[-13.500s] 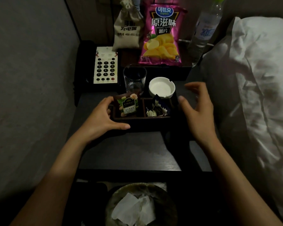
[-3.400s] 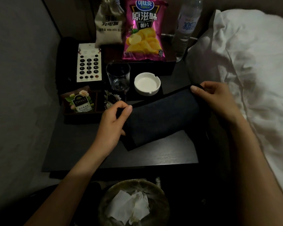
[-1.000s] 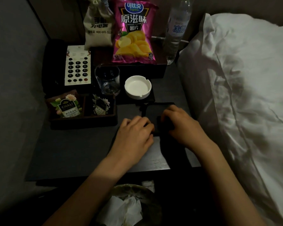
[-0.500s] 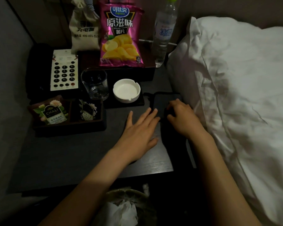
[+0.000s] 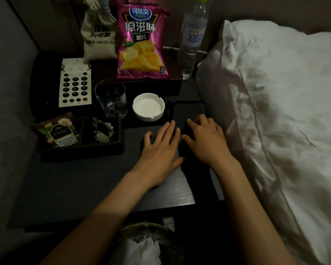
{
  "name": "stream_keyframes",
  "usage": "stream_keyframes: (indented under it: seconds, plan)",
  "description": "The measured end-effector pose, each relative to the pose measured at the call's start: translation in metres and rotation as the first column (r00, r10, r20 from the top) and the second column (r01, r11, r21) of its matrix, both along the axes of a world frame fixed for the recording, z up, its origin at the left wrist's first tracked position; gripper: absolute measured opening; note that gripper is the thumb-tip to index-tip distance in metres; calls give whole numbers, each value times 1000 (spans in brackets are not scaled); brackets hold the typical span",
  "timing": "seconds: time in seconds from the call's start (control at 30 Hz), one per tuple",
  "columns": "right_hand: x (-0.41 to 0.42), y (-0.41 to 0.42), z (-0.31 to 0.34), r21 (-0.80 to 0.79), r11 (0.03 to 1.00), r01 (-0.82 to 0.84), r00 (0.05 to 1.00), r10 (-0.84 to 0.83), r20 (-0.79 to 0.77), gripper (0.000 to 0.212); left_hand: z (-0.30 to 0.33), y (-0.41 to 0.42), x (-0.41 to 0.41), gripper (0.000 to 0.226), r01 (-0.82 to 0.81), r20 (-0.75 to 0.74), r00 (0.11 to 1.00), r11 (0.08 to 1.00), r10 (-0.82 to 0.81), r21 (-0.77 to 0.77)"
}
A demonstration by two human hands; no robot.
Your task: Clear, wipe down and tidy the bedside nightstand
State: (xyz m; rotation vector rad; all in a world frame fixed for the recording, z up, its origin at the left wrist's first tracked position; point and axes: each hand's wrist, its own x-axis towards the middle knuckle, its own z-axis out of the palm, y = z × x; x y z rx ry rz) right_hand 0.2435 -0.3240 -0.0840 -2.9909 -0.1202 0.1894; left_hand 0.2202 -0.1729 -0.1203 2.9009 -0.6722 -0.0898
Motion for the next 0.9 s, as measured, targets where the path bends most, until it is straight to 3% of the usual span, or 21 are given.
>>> stream_keyframes:
  seconds: [0.2, 0.4, 0.67, 0.83, 0.9]
  plan:
    - [-2, -3, 2, -27, 1000, -7, 1000, 8, 22, 51, 3, -2, 0, 73, -32, 86, 996, 999, 31, 13]
    - [0, -4, -4, -34, 999, -31, 995, 28, -92, 65, -1, -7, -1, 75, -24, 53, 998, 1000, 23, 15]
    - [2, -4, -6, 9, 1000, -19, 994, 20, -111, 67, -1, -3, -1, 76, -16, 25, 1000, 1000, 16, -7]
    - [-1, 3, 2, 159, 987, -10, 999, 4, 40, 54, 12, 7, -4, 60, -25, 78, 996, 965, 47, -261]
    - [-4, 11, 6, 245, 969, -37, 989, -1, 151, 38, 20, 12, -7, 46, -66, 31, 995, 886, 91, -460]
